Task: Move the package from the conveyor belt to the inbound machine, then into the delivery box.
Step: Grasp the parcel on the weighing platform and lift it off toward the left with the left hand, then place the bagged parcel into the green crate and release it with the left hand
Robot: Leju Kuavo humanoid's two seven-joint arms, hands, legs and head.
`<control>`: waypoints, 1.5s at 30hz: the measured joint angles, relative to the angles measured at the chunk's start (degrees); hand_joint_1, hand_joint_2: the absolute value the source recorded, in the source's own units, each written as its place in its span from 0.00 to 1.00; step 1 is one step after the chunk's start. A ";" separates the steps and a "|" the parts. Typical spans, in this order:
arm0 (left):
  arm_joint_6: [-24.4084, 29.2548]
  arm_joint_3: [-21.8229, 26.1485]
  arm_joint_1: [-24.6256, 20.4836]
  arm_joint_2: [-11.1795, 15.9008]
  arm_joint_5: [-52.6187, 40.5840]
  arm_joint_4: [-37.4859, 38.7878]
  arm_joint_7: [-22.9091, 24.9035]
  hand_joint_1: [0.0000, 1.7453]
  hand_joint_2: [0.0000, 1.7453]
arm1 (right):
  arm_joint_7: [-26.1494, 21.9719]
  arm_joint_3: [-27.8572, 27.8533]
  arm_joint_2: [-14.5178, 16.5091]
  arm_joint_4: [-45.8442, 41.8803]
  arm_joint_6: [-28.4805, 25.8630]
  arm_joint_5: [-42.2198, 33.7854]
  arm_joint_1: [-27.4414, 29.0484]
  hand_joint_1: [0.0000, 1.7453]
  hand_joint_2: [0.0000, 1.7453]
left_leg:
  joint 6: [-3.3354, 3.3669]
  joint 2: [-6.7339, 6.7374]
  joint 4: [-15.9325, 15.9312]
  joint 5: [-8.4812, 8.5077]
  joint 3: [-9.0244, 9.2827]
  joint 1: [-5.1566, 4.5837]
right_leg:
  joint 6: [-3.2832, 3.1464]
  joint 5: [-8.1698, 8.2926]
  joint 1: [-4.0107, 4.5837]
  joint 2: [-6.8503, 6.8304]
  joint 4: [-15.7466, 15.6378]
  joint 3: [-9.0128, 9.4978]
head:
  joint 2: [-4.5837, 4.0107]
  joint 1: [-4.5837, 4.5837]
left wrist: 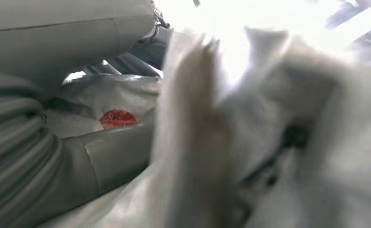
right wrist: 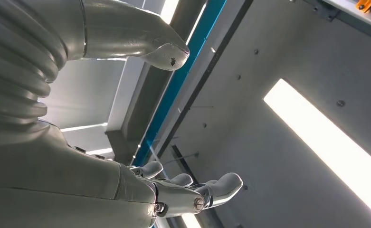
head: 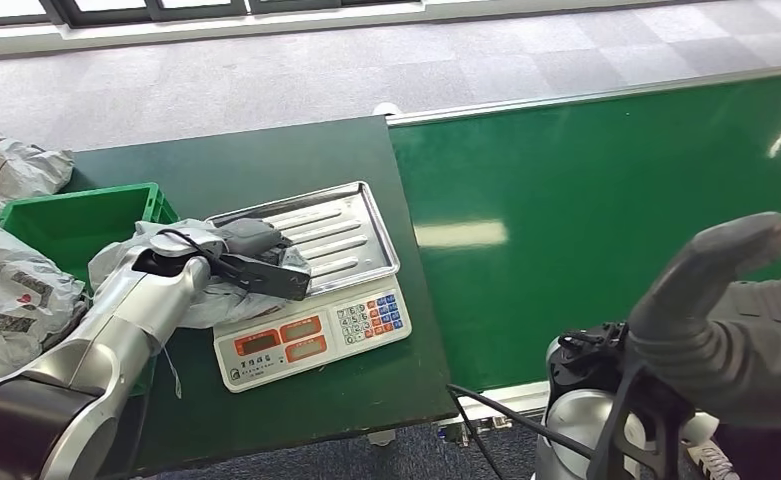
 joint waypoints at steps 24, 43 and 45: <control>44.74 8.32 5.70 9.54 -11.74 -26.72 51.03 1.00 1.00 | 0.00 -2.31 -0.39 -1.93 0.01 -1.10 1.34 0.00 1.00 | -0.04 0.19 -0.02 0.07 -0.53 0.02 | -0.08 0.08 0.05 0.15 0.04 -0.53 | 0.00 -0.01; 45.24 5.69 -0.70 27.74 -11.24 -2.65 59.47 0.00 0.00 | 0.00 -2.86 -0.42 -0.23 0.01 -0.33 1.76 0.00 1.00 | -0.16 0.40 -0.02 0.12 -0.76 0.10 | -0.26 0.15 0.15 0.35 0.09 -0.90 | 0.00 -0.01; 48.45 7.01 -0.48 28.09 -11.06 -1.97 59.00 0.00 0.00 | 0.00 -2.93 -0.42 0.06 0.01 -0.32 1.75 0.00 1.00 | -0.16 0.27 -0.02 0.13 -0.80 0.10 | -0.26 0.14 0.15 0.24 0.09 -0.89 | 0.00 -0.01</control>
